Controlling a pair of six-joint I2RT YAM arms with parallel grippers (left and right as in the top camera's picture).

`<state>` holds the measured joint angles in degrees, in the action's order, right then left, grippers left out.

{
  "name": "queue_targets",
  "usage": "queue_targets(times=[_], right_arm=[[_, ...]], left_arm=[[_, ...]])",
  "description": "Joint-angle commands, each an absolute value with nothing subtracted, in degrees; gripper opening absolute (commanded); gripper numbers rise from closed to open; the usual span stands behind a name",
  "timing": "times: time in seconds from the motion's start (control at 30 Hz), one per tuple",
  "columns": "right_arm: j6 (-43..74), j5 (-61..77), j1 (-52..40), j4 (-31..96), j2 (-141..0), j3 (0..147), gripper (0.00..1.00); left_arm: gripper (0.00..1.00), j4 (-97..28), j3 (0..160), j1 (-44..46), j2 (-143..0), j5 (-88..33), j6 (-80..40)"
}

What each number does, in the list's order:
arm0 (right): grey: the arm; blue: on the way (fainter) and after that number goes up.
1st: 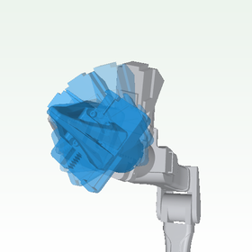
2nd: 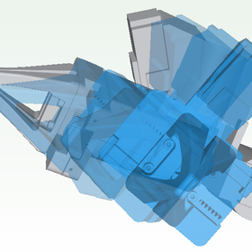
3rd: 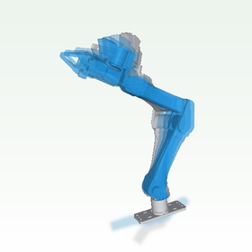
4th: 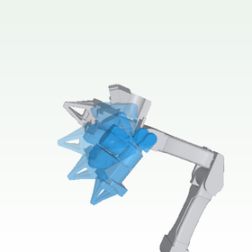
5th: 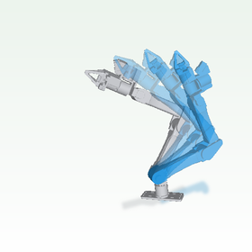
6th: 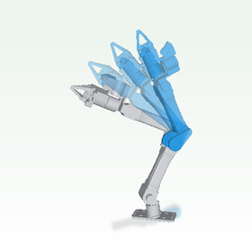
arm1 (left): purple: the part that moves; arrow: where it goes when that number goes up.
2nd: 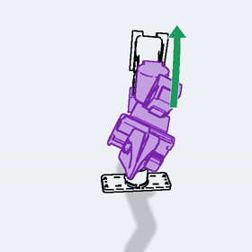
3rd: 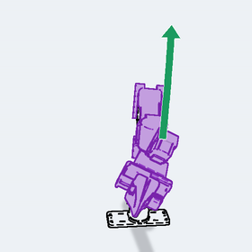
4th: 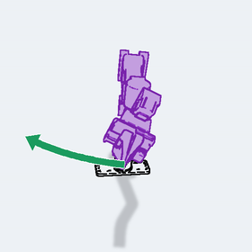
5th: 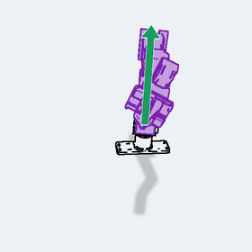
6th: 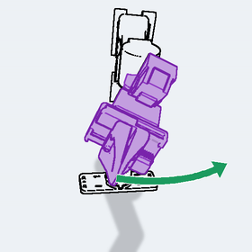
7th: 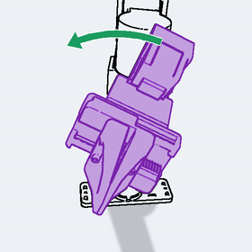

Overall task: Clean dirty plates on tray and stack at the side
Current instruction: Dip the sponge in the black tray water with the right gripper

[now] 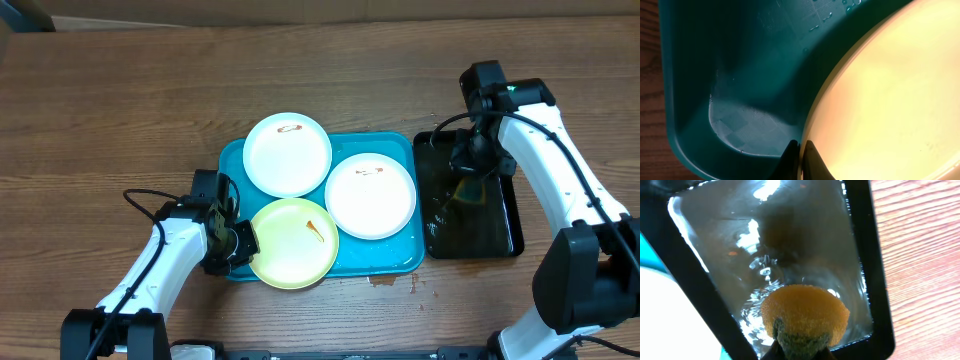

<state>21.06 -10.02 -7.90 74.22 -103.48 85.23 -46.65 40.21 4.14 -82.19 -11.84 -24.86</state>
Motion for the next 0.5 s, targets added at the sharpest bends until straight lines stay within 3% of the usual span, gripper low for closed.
queue_targets(times=[0.0, 0.47], right_arm=[[22.85, -13.21, -7.53, 74.24, -102.87, 85.84, 0.04], [25.02, -11.7, -7.38, 73.71, -102.87, 85.84, 0.04]], left_arm=[[0.04, -46.5, 39.77, 4.51, -82.5, -12.1, -24.16], [0.04, -45.78, 39.77, 4.54, -82.5, -12.12, -24.21]])
